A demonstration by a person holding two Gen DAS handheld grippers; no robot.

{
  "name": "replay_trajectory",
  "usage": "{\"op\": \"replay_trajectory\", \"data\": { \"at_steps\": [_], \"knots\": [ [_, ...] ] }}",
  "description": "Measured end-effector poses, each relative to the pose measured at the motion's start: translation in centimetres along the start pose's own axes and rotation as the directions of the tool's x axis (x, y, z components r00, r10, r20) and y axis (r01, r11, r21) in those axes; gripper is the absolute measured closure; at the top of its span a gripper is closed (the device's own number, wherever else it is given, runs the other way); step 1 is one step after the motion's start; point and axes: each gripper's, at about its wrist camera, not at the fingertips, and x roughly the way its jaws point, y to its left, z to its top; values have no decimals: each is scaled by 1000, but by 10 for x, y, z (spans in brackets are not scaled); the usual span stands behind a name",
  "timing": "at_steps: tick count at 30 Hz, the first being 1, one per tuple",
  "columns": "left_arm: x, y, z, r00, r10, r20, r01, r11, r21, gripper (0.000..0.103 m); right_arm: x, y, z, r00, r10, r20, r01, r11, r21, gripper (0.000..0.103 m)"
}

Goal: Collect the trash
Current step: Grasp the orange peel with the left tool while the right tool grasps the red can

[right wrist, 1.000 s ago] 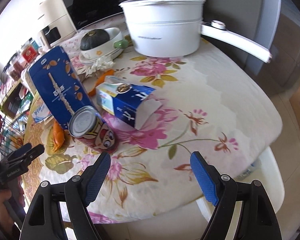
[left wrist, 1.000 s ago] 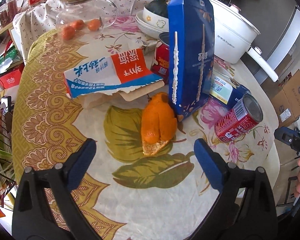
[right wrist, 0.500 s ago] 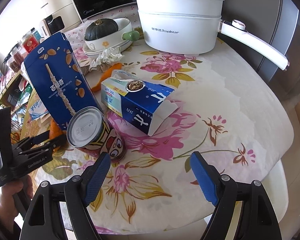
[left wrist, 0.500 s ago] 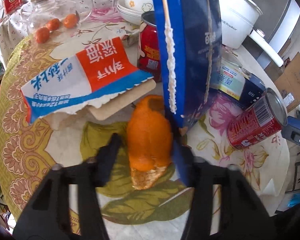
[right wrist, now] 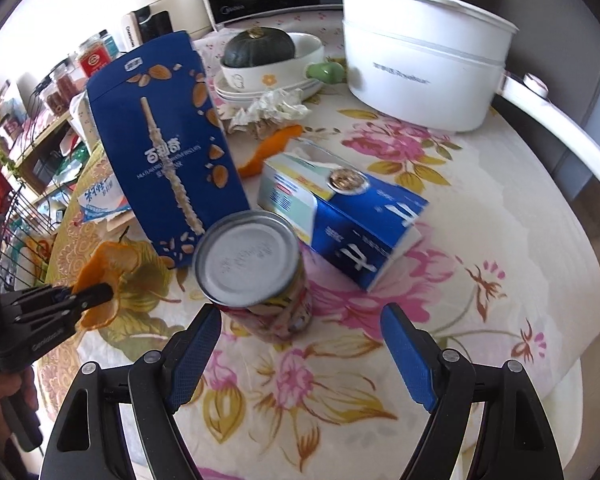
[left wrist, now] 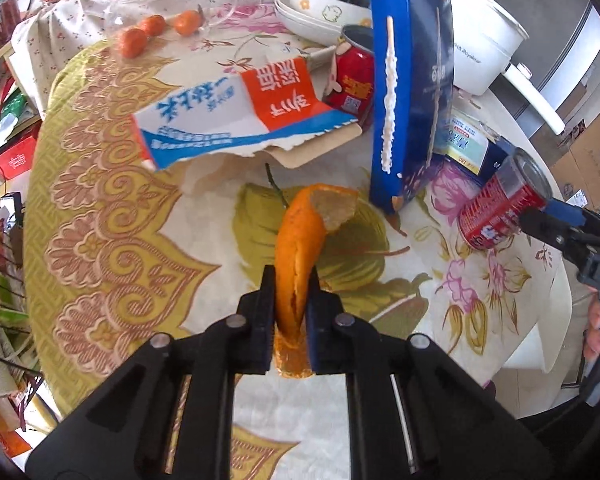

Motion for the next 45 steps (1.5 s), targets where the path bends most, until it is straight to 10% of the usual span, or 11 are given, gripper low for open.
{"op": "replay_trajectory", "data": {
  "at_steps": [8,13,30,45],
  "knots": [
    [-24,10,-8,999,-1,38,2,999,-32,89,12,17,12,998,33,53,-34,999,27,22],
    [-30,10,-10,999,1,44,1,999,-41,89,11,31,13,993,71,93,-69,997,-18,46],
    [-45,-8,-10,996,-35,83,39,998,-43,89,-45,3,2,984,71,165,-73,997,6,46],
    [-51,-99,-1,978,-181,98,172,981,94,89,-103,-75,-40,985,20,174,-38,995,97,46]
  ]
}}
